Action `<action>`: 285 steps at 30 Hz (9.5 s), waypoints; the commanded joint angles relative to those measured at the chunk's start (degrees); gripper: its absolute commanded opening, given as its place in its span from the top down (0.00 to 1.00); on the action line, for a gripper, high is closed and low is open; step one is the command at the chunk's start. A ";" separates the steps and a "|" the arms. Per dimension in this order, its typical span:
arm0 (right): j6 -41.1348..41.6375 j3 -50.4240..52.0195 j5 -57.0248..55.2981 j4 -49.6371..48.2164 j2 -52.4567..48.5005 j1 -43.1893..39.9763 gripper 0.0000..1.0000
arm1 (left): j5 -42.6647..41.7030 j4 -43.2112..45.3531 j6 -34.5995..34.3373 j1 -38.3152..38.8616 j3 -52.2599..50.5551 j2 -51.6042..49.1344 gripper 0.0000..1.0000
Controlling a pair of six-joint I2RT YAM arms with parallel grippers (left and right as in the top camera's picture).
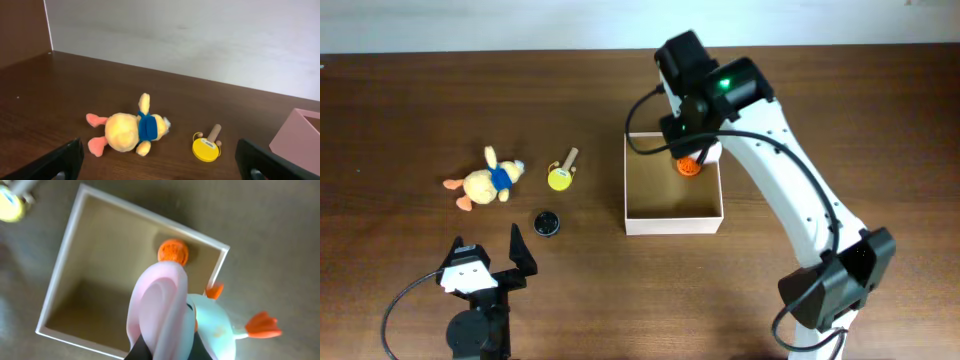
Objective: Pack container
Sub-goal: 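Carry the plush duck into the box and release it, then lift the right gripper out of the box and retract right, then move the left gripper over the small black round lid, then lower the left gripper and grasp the black lid, then carry the black lid into the box and release it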
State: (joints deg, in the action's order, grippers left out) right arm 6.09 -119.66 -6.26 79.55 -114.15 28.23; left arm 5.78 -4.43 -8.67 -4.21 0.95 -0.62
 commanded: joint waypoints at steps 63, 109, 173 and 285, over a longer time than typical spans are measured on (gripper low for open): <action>-2.67 29.90 2.99 -19.58 0.35 4.37 0.29 | -0.24 0.13 -0.46 -0.09 -0.42 0.22 0.01; 7.13 6.03 -9.22 -13.66 -0.28 -35.82 0.01 | -0.28 0.44 -0.76 -0.09 -0.42 0.22 0.01; 7.10 6.03 -8.35 -13.55 -0.57 -36.13 0.01 | -15.30 -55.63 2.73 7.78 74.93 -105.44 0.03; 7.10 6.03 -8.35 -13.55 -0.57 -36.13 0.01 | -7.04 -64.22 -8.17 9.86 105.63 -113.31 0.54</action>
State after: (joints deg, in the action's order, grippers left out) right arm 12.27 -113.93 -14.28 66.00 -114.59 -7.53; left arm -0.67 -68.29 -17.58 5.82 101.36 -113.54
